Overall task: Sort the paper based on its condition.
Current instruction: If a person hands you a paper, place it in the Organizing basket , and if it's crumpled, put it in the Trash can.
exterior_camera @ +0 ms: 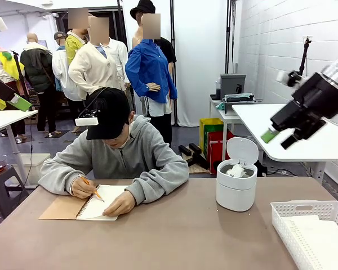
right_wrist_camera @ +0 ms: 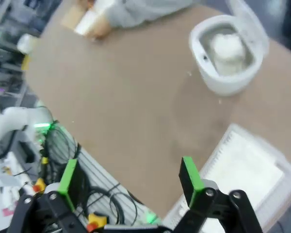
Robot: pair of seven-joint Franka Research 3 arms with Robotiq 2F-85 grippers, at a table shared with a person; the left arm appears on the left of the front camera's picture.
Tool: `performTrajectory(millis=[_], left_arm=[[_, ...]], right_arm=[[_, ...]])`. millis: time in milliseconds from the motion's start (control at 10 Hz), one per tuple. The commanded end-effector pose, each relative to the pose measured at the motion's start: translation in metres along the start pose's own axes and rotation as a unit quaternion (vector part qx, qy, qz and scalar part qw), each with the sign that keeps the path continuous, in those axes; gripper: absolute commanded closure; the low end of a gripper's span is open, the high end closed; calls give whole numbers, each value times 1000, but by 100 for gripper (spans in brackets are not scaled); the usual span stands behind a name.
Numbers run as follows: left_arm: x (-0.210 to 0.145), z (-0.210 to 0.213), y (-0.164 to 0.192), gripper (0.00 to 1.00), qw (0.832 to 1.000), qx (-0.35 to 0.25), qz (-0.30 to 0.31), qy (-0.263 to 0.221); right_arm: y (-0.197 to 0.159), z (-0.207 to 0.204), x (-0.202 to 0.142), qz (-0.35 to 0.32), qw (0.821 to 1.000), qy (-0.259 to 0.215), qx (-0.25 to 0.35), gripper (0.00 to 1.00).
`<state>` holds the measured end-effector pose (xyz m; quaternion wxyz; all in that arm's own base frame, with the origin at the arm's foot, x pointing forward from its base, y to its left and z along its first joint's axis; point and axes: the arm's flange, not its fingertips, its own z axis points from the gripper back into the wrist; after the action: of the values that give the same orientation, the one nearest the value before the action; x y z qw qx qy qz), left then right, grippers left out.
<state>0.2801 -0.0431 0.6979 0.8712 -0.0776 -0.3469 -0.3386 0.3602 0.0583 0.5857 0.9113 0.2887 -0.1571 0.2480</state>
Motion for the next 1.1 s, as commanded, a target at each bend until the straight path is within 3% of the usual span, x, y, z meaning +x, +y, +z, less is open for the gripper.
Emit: performTrajectory(millis=[0, 500, 1000], left_arm=[[-1, 0, 1, 0, 1000, 0, 1, -1], [-1, 0, 1, 0, 1000, 0, 1, -1], [-1, 0, 1, 0, 1000, 0, 1, -1]], right_arm=[[6, -16, 33, 74, 997, 5, 30, 0], [83, -28, 111, 220, 974, -44, 28, 0], [133, -30, 151, 274, 959, -73, 8, 0]])
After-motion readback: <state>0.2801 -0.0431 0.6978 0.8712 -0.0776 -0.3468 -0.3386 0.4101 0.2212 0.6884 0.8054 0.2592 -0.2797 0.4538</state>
